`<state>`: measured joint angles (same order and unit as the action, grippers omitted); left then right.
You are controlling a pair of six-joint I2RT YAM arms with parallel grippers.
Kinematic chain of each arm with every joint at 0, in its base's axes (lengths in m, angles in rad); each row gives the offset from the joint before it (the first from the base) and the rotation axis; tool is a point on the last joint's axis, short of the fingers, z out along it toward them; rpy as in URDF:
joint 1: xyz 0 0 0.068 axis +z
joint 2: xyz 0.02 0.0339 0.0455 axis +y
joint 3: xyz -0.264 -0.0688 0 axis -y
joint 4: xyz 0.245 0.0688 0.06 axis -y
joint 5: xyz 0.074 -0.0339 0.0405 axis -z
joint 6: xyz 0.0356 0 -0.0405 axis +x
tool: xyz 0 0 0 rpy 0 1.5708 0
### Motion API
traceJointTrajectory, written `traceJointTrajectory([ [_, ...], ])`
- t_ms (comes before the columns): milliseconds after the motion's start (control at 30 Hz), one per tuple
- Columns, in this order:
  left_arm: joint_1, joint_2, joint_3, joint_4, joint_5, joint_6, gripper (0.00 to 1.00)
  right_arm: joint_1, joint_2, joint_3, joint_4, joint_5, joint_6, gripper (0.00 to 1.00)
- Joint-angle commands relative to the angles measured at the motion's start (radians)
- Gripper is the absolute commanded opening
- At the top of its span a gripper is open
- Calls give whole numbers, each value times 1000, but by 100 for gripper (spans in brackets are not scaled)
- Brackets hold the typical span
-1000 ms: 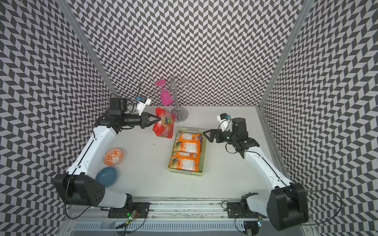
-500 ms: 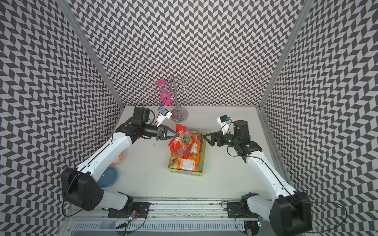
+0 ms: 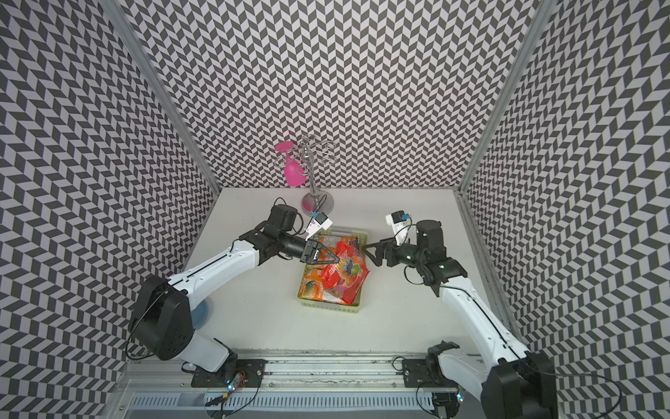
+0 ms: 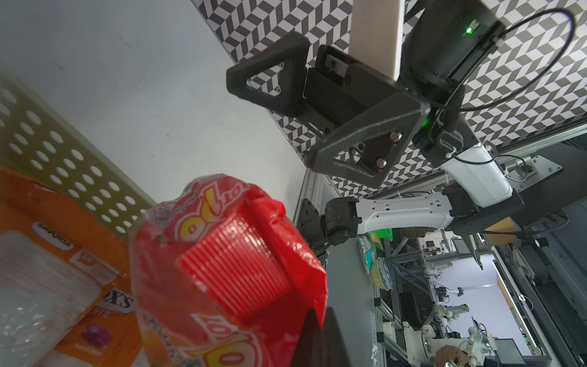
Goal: Put the candies in the basket
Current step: Place the candy in the basket.
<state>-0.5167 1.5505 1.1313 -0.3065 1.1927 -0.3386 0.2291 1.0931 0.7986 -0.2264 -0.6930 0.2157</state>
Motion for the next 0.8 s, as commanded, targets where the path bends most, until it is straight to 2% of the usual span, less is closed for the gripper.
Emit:
traceJointTrajectory([
  [0, 50, -13, -24, 85, 2, -17, 0, 4, -19, -19, 44, 1, -21, 95],
  [200, 133, -72, -137, 99, -54, 3, 0, 13, -11, -30, 60, -14, -17, 93],
  [400, 158, -129, -215, 28, -156, 96, 0, 88, 36, 2, 10, 31, -55, 90],
  [567, 186, -159, -244, -8, -180, 135, 0, 147, 65, 10, -22, 81, -84, 88],
  [767, 198, -205, -305, -15, -199, 156, 0, 166, 98, 3, -2, 97, -64, 88],
])
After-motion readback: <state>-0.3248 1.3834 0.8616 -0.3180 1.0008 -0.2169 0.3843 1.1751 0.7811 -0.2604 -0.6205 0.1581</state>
